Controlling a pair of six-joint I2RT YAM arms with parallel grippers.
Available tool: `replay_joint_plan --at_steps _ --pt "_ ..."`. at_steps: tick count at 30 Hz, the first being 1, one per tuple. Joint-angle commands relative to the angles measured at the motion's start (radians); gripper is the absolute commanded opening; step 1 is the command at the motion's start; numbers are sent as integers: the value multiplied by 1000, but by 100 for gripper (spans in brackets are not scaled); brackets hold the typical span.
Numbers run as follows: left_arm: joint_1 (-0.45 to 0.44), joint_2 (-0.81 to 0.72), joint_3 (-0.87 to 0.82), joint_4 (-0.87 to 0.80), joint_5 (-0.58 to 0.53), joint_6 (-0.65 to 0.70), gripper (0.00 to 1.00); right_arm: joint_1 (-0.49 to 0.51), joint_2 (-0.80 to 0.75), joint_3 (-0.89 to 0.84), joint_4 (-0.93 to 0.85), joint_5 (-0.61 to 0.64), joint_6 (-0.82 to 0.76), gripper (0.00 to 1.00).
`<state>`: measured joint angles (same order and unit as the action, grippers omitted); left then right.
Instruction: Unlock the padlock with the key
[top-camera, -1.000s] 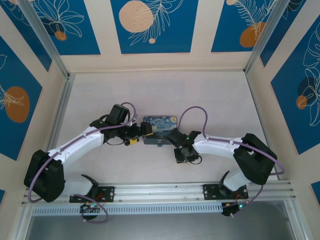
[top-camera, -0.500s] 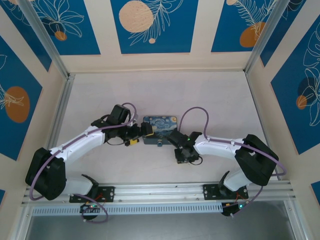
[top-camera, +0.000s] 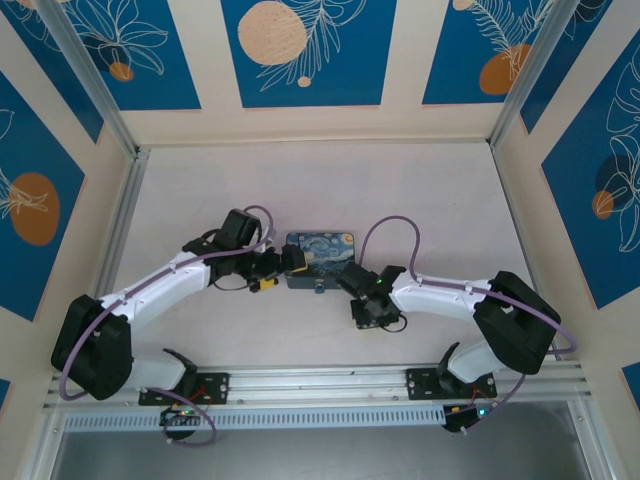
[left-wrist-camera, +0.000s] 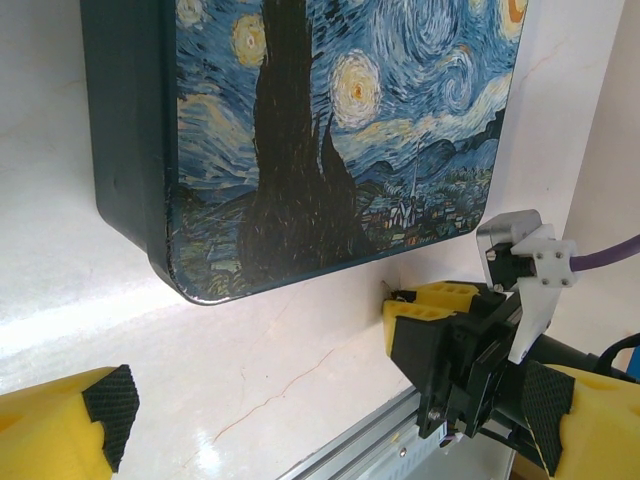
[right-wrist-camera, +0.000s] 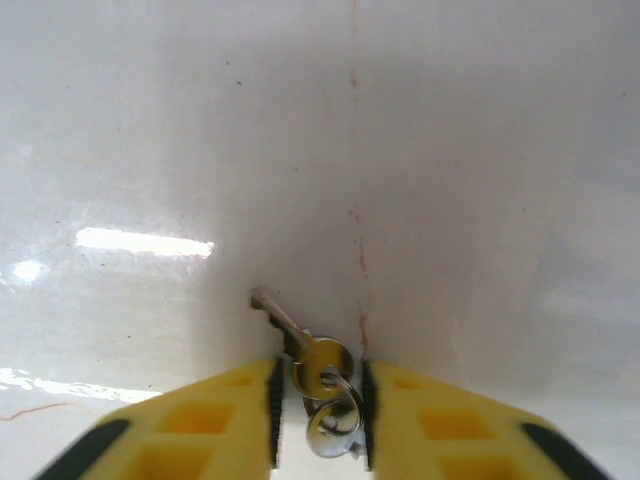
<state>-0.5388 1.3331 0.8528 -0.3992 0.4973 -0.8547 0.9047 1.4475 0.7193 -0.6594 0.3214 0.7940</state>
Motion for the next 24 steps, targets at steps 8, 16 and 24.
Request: replay_joint_plan --at_steps 8,16,24 --pt "4 13 32 3 -13 10 100 13 10 -37 3 -46 50 0" --pt "4 9 38 37 -21 -15 100 15 -125 17 18 -106 97 0" --pt "3 -22 30 165 6 -163 100 -5 -243 122 89 -124 188 0"
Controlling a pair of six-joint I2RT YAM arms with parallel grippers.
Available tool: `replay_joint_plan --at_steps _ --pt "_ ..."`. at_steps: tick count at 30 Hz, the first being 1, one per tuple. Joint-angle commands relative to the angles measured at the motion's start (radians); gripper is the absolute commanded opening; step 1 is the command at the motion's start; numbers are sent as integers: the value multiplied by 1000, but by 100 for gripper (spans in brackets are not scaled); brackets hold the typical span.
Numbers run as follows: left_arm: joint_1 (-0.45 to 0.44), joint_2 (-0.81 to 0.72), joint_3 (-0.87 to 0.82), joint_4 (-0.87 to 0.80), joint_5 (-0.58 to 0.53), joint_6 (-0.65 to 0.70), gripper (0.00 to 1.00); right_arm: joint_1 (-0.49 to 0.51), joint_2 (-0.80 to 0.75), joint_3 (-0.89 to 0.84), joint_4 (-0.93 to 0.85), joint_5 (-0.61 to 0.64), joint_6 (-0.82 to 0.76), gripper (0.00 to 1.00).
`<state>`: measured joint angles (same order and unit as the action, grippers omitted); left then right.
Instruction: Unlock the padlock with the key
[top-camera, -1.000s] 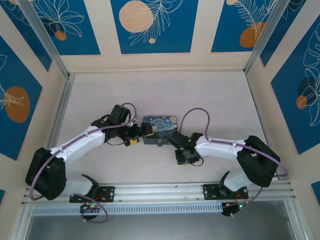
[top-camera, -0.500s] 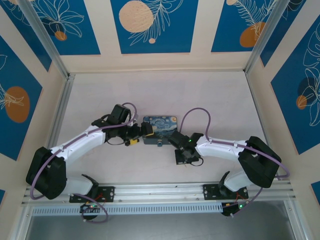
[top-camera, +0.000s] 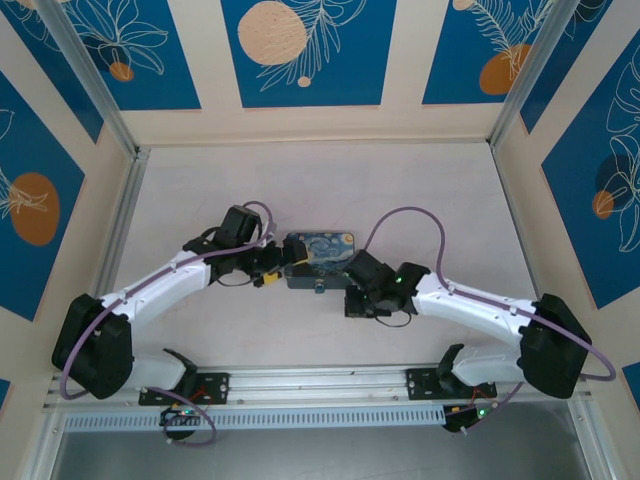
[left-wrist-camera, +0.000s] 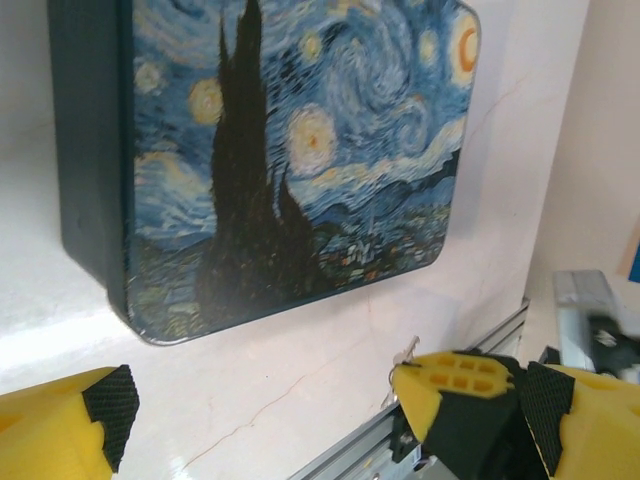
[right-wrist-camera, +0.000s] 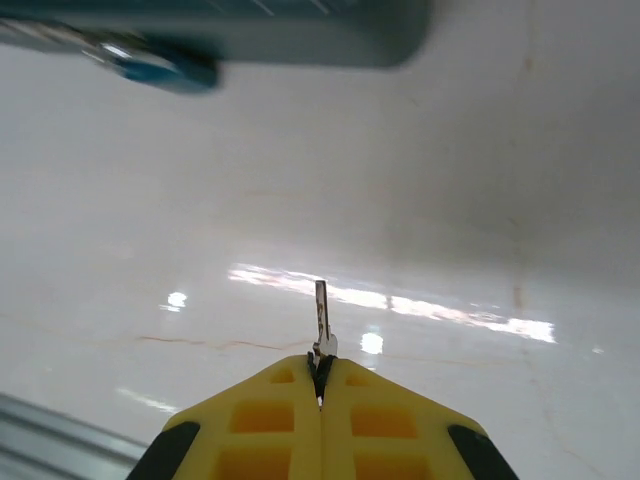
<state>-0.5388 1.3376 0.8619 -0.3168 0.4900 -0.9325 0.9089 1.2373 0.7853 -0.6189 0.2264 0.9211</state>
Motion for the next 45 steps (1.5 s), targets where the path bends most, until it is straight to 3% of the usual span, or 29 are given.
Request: replay_joint_plan --at_steps 1,4,9,15,18,22,29,36,45 --pt "3 -33 18 107 14 -115 100 -16 -39 70 64 -28 71 0" --pt "3 -52 4 184 9 -238 100 -31 -62 110 123 28 131 0" --pt "4 -77 -88 453 -8 -569 99 -60 -101 98 335 157 240 0" --pt "-1 -63 -99 531 -58 -776 94 -65 -79 34 618 285 321 0" --pt "-9 -51 -113 580 -96 -856 84 -66 -60 3 730 330 344 0" --pt "-26 -43 -112 593 -146 -906 64 -65 -40 -17 812 364 370 0" --pt "-57 -1 -76 599 -167 -938 64 -70 -11 -3 850 382 378 0" --pt "-90 73 -22 644 -152 -962 72 -70 29 8 876 373 380 0" --pt "-107 96 6 663 -160 -973 66 -71 48 -10 889 384 383 0"
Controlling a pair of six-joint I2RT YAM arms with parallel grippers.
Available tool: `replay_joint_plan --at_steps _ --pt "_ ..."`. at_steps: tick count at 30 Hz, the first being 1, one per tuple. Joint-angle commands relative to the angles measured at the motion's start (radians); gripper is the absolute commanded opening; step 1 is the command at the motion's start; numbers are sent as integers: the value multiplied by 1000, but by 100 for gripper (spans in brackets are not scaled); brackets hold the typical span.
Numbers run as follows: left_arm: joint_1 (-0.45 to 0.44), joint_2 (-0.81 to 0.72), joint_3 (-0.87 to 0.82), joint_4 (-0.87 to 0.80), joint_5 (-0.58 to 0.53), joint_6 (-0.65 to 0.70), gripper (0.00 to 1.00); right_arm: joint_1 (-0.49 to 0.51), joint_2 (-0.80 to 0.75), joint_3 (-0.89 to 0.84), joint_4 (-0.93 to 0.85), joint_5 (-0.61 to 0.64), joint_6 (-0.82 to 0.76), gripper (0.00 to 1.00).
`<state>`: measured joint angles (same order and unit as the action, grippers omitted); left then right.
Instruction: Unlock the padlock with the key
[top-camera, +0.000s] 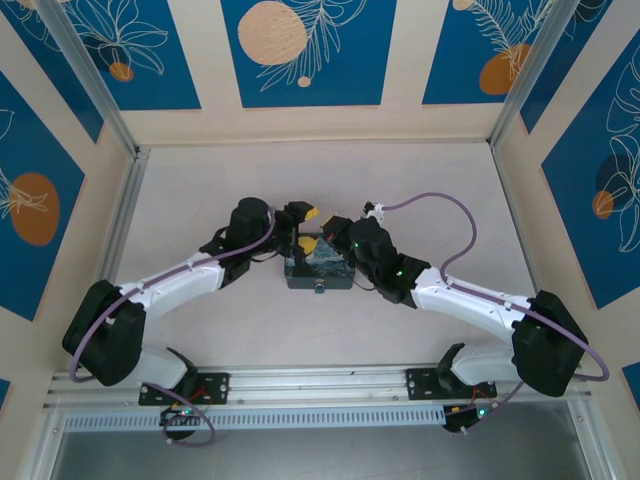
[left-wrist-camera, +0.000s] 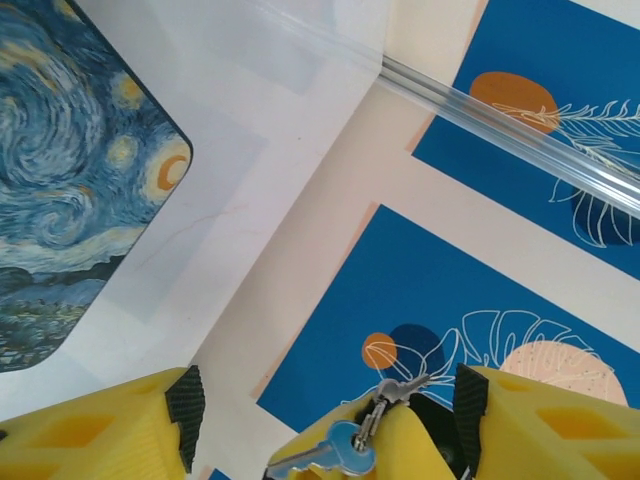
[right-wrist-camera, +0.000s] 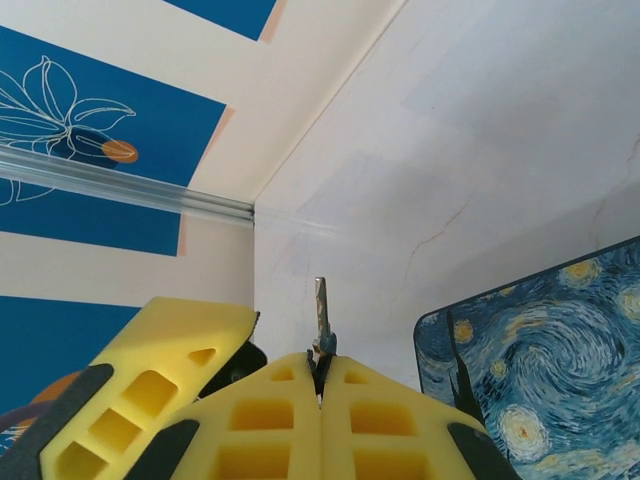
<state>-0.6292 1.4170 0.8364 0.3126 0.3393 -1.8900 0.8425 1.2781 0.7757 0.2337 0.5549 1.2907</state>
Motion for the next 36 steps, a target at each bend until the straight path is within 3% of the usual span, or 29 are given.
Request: replay_joint_plan --at_steps 1,8,16,29,36 --pt "-18 19 32 37 -8 -18 66 -3 10 -1 36 56 13 0" --pt "-30 22 34 36 -11 -20 62 -6 17 -15 41 51 20 0" --pt "-30 30 29 31 -11 -16 43 -5 7 -45 50 51 33 0" --pt "-34 24 28 -18 -19 3 36 -9 -23 -70 56 55 39 0" --pt "-37 27 31 -33 -21 8 28 -9 -34 -77 65 54 39 0"
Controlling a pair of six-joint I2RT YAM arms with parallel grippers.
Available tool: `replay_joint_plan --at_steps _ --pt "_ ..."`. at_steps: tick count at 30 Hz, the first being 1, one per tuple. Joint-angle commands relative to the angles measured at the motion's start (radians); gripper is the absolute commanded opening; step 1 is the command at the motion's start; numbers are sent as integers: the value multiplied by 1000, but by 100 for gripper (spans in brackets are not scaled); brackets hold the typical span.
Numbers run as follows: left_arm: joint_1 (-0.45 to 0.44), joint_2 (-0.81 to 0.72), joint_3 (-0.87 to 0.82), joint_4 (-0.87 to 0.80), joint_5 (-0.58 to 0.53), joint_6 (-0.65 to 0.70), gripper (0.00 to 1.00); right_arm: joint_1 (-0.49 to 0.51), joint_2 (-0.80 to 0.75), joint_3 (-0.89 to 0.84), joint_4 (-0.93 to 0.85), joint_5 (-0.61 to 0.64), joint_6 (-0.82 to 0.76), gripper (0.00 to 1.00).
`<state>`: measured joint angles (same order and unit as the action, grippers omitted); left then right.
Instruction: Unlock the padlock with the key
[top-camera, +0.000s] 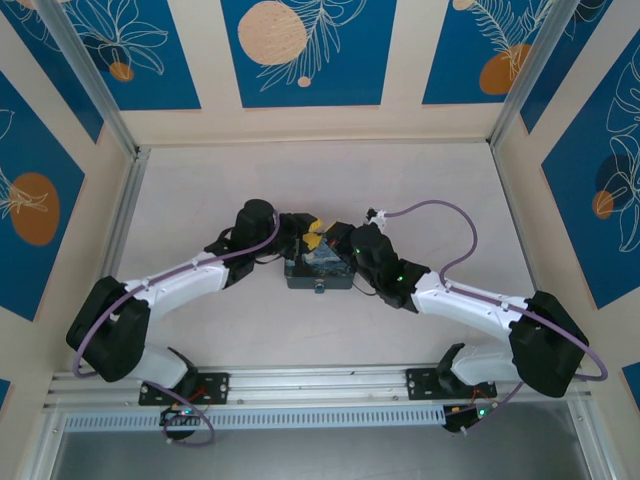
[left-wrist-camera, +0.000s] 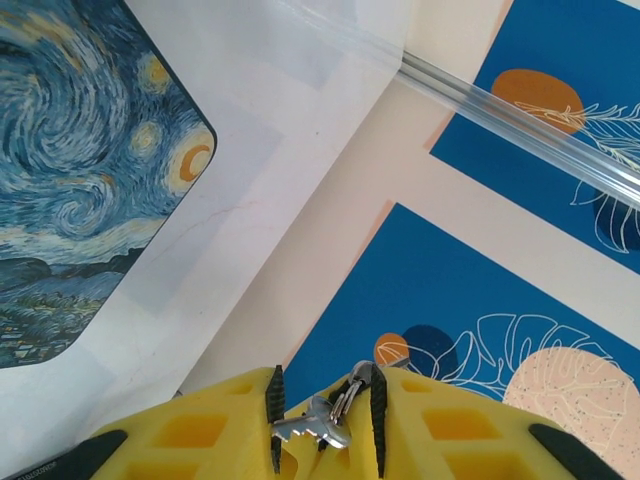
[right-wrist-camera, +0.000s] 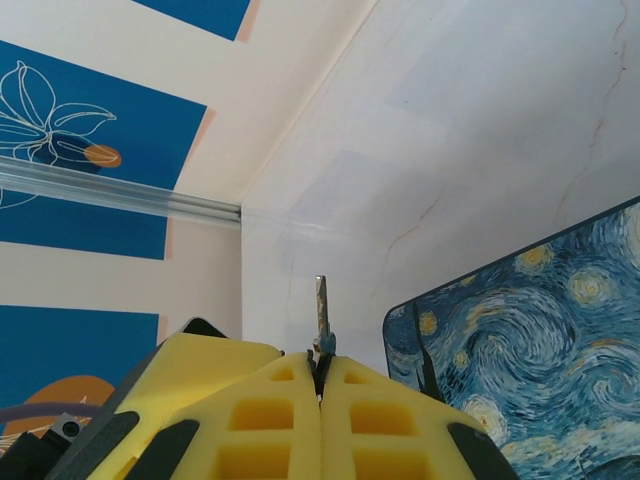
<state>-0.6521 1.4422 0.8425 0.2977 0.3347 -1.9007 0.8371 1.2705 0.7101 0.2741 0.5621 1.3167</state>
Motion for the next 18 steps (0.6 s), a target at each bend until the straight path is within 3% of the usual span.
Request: replay_joint_plan --at_steps 1,9,15,17,18 --pt "-14 1 27 -20 -16 18 28 -3 -26 -12 26 45 13 0" --pt "-19 1 29 -37 -22 23 18 -3 -36 -21 34 43 16 0" --pt "-21 7 31 -40 -24 32 0 -4 -49 -30 34 38 15 0" --pt "-20 11 31 -29 -27 51 0 -5 -62 -35 22 29 10 0" --pt "-20 15 35 -25 -24 64 0 -7 -77 -39 4 24 13 9"
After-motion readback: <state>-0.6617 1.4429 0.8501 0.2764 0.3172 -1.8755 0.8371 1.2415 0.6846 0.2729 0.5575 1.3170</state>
